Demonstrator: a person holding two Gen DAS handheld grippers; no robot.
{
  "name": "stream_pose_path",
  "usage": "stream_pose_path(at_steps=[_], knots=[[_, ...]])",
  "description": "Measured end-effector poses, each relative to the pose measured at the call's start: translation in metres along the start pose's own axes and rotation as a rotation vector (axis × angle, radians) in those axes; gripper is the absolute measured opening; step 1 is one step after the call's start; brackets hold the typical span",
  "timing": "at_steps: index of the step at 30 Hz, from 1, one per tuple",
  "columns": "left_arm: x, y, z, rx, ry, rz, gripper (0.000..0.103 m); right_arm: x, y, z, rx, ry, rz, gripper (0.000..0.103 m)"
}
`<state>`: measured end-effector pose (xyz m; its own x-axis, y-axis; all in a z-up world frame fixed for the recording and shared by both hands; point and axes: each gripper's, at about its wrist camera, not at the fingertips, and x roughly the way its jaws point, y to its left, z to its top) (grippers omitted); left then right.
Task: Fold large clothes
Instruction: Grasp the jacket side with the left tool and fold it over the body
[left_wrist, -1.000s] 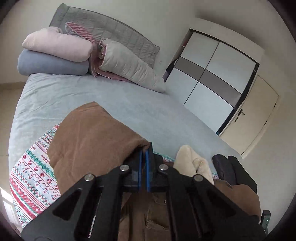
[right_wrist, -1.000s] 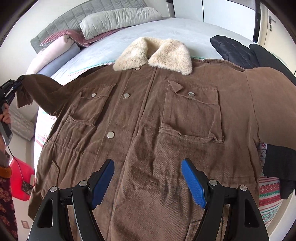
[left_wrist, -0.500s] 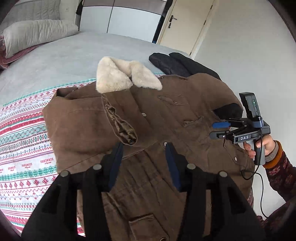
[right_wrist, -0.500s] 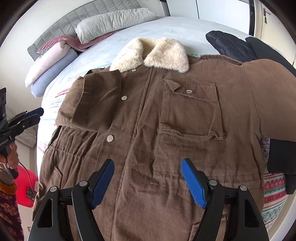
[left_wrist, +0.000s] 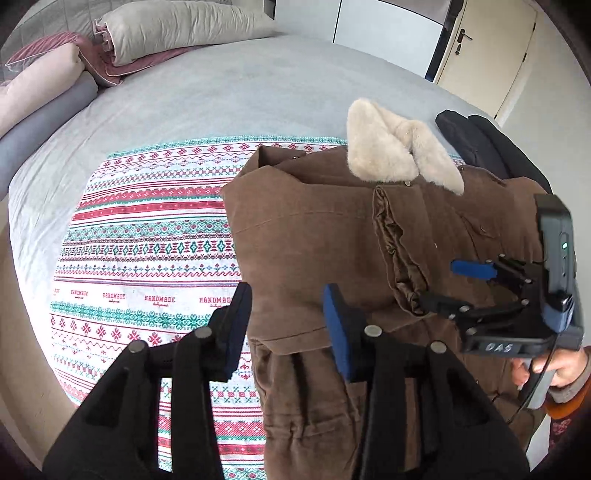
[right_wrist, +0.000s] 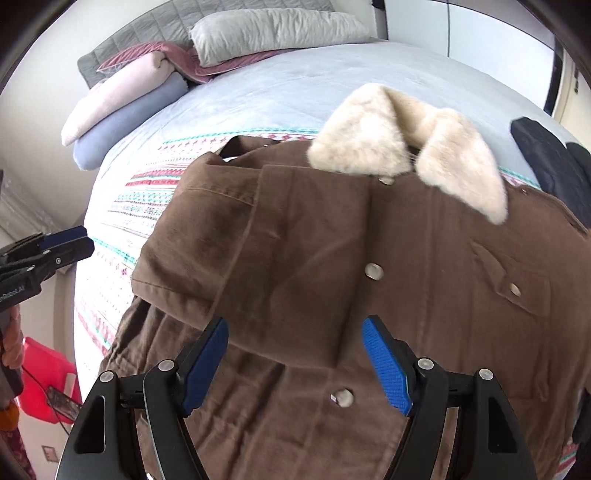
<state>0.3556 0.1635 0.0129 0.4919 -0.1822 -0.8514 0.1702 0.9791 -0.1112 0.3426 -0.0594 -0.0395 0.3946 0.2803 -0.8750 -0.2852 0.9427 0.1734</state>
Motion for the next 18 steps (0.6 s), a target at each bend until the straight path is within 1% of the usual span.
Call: stream_pose_path(at_steps=[1,3,4,5,7,8,9,10,12,14,15,17,18], knots=[[0.003,-0.002,0.002,-0.013,0.002,-0.008,0.040,0.015,0.008,0.004,-0.016,0.016,-0.008,0.076],[0.012,-0.006,0.001,-0.029,0.012,-0.024,0.039,0.042,0.013,0.006,-0.029,0.038,-0.079,0.076],[0.017,-0.006,-0.002,-0.035,0.026,-0.030,0.038,0.049,0.010,0.005,-0.041,0.029,-0.106,0.075],[0.021,-0.006,-0.007,-0.036,0.044,-0.028,0.038,0.051,0.005,0.002,-0.051,0.007,-0.112,0.072],[0.029,-0.001,-0.020,-0.026,0.079,-0.014,0.037,0.041,-0.015,-0.004,-0.025,-0.016,-0.083,0.042],[0.030,0.003,-0.026,-0.024,0.089,0.000,0.037,0.032,-0.030,-0.007,0.010,-0.016,-0.070,0.032],[0.031,0.008,-0.031,-0.029,0.098,0.014,0.037,0.022,-0.047,-0.010,0.040,-0.015,-0.083,0.017],[0.030,0.015,-0.038,-0.043,0.110,0.024,0.037,0.011,-0.065,-0.015,0.061,-0.023,-0.099,0.017],[0.024,0.031,-0.050,-0.078,0.148,0.035,0.037,-0.015,-0.100,-0.025,0.077,-0.042,-0.093,0.017],[0.013,0.043,-0.055,-0.080,0.175,0.073,0.037,-0.040,-0.134,-0.038,0.091,-0.039,-0.008,0.019],[0.005,0.048,-0.054,-0.074,0.171,0.097,0.037,-0.051,-0.150,-0.044,0.104,-0.032,0.041,0.023],[-0.014,0.053,-0.044,-0.064,0.136,0.138,0.037,-0.072,-0.178,-0.053,0.140,-0.046,0.100,0.040],[-0.022,0.053,-0.035,-0.065,0.113,0.147,0.037,-0.081,-0.189,-0.054,0.158,-0.070,0.109,0.057]])
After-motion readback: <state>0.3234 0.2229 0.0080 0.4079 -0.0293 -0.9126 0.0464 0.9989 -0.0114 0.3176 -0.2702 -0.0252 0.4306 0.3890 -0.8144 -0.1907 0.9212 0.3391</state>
